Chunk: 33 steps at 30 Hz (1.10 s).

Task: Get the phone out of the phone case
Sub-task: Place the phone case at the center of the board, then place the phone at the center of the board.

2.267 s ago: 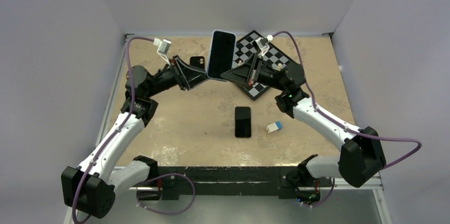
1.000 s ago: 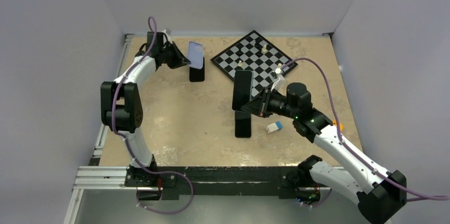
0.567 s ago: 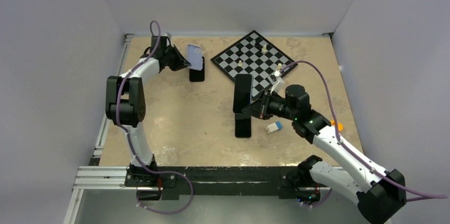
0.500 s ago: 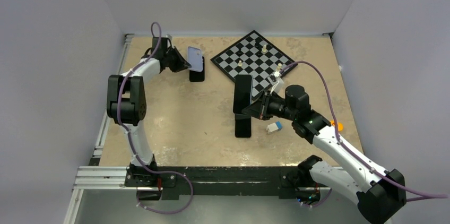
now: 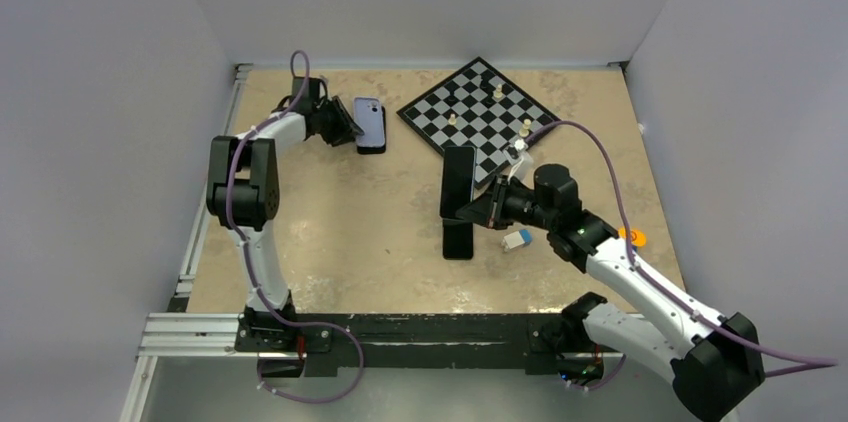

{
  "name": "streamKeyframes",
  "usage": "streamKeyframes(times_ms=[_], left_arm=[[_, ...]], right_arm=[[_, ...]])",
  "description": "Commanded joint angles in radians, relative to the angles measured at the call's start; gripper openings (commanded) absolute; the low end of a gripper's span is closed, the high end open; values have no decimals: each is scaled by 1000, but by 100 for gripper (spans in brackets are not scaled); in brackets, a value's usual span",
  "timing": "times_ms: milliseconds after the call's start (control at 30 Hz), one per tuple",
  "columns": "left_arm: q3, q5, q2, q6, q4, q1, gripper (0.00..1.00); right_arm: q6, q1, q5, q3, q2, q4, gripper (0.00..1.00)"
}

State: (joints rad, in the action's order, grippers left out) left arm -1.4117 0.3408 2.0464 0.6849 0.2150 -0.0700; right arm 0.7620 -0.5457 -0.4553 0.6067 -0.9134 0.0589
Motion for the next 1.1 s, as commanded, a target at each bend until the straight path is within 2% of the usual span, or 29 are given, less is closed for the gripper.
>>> streamKeyframes(times_ms=[0,200,267,400,567,967,1067], left_arm=[[-23,-3,-20,-37,28,-7,43],[-15,-19,-88,-49,74,-7,71],[-23,-42,-106,-54,114,-7,76],[-10,-112,-176,-50,177,-7,77],[87,-150,-317,-29,175,-8,77],[305,2,-738,16,118,-71,78],[346,34,-827,5,136,-99,78]], right_arm=[[-26,5,48,-17,-20,-79,0],[-69,4,51,-44,-123,-117,0],[-82,4,56,-50,-162,-126,0],[-62,4,30,-87,-221,-203,0],[-37,-4,-40,-111,-293,-308,0],[254,-90,-174,-163,-670,-853,0],[311,-93,-202,-184,-733,-971,3]])
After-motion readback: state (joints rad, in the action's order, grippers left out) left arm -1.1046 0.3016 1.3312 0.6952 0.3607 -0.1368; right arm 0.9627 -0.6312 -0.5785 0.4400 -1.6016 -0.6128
